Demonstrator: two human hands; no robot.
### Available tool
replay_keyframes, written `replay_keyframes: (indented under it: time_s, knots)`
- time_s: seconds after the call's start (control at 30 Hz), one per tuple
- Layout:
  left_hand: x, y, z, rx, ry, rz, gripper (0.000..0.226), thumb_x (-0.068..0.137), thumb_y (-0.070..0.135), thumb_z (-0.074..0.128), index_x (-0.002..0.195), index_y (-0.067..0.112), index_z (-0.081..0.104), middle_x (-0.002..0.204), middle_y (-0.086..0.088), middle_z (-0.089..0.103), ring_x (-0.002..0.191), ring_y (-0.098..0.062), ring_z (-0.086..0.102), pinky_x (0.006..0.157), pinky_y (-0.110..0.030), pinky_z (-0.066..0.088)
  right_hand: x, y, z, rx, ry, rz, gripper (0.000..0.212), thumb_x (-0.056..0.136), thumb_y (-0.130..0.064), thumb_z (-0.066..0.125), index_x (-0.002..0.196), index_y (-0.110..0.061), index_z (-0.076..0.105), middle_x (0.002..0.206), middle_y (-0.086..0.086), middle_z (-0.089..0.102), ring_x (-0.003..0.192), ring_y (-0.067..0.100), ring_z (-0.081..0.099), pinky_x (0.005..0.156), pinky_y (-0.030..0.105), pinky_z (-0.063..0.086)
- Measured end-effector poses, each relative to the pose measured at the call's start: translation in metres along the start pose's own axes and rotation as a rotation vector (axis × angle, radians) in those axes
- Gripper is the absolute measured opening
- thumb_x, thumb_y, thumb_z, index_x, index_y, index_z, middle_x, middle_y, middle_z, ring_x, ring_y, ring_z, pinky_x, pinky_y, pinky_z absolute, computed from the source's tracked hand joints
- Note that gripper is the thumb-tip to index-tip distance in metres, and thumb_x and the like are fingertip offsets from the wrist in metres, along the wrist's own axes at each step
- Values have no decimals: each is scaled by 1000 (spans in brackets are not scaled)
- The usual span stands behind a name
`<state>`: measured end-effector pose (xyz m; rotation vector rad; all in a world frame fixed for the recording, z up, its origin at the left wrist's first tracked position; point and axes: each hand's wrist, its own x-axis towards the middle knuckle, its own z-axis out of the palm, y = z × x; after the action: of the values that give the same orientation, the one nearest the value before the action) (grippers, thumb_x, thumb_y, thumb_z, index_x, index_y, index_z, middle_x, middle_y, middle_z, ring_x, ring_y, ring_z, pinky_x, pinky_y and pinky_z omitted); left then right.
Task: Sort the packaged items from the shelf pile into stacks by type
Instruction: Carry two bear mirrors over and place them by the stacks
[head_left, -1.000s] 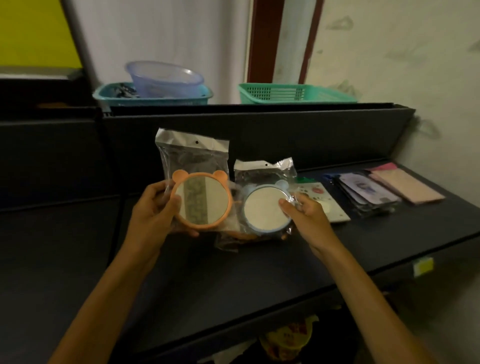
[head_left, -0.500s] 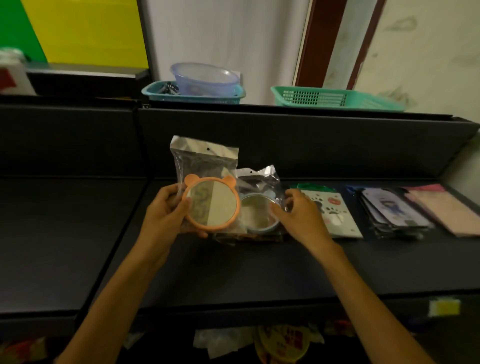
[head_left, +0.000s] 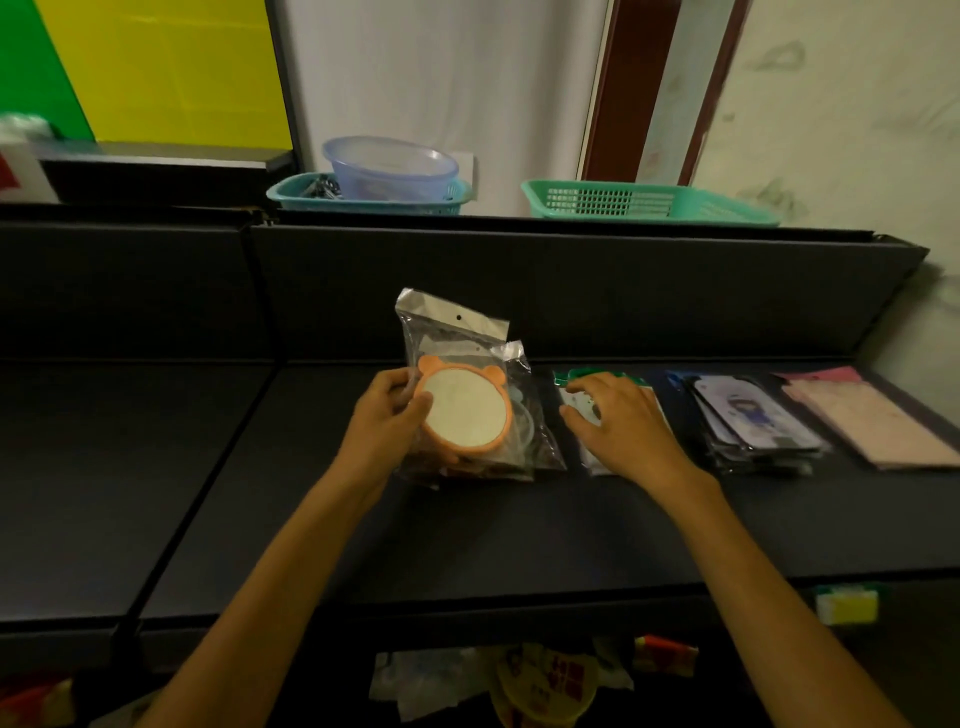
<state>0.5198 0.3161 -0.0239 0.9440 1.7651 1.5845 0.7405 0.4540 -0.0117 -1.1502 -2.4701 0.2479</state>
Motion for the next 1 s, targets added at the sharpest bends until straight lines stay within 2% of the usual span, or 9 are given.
replay_keyframes:
  time_s: [0.13, 0.23, 0.33, 0.4, 0.5, 0.6, 0.7, 0.8, 1.0]
  knots:
    - [14, -1, 14, 54, 1, -49, 45, 88, 27, 61, 129, 25, 44, 128, -4, 51, 106, -21, 56, 70, -29, 51, 2, 3, 0, 13, 23, -14, 37, 92, -37, 53, 126, -23, 51, 131, 0, 51, 123, 17, 43, 104, 34, 26]
    - [23, -2, 19, 174, 7, -29, 55, 81, 27, 71, 129, 24, 43, 121, 1, 52, 92, -11, 57, 61, -23, 48, 4, 7, 0, 36, 37, -22, 34, 92, -36, 53, 124, -23, 54, 129, 0, 53, 120, 16, 44, 101, 30, 26]
    - [28, -4, 21, 299, 20, 18, 60, 75, 28, 76, 124, 25, 42, 114, 4, 53, 91, -13, 60, 58, -21, 49, 5, 11, 2, 49, 46, -25, 33, 92, -34, 54, 123, -23, 54, 127, -1, 53, 119, 15, 45, 95, 24, 24]
    - [29, -4, 22, 405, 43, 58, 61, 73, 35, 77, 122, 24, 43, 108, 6, 55, 89, -12, 60, 61, -23, 51, 5, 14, 3, 49, 50, -23, 32, 92, -33, 55, 122, -23, 55, 128, -1, 54, 120, 16, 45, 95, 25, 25]
    - [27, -4, 23, 649, 94, 88, 59, 70, 54, 71, 114, 23, 47, 99, 5, 59, 84, -14, 61, 70, -37, 55, 5, 18, 4, 57, 45, -15, 33, 91, -32, 56, 123, -22, 55, 128, -1, 54, 121, 16, 45, 95, 25, 25]
    - [26, -5, 21, 869, 138, 168, 65, 67, 69, 60, 108, 21, 48, 98, 1, 57, 85, -17, 56, 68, -34, 47, 5, 20, 5, 74, 46, -10, 34, 91, -32, 56, 123, -23, 54, 129, -1, 54, 121, 15, 45, 94, 23, 24]
    - [26, -4, 16, 963, 113, 225, 69, 72, 67, 59, 120, 19, 48, 113, -5, 54, 99, -21, 53, 72, -32, 39, 5, 19, 5, 78, 33, -15, 34, 91, -33, 56, 124, -23, 54, 130, -1, 53, 122, 16, 45, 97, 26, 25]
    - [23, 3, 4, 965, 72, 252, 67, 80, 60, 57, 134, 23, 41, 130, -7, 49, 115, -25, 46, 85, -39, 39, 6, 15, 4, 75, 10, -20, 35, 92, -35, 55, 126, -24, 51, 132, -1, 51, 124, 16, 43, 105, 34, 27]
    - [-1, 11, -26, 1179, 21, 314, 64, 87, 49, 55, 142, 23, 34, 142, -5, 42, 128, -26, 36, 101, -46, 33, 12, 2, 6, 100, 13, -83, 36, 91, -36, 56, 124, -26, 51, 129, -1, 51, 119, 17, 44, 101, 36, 34]
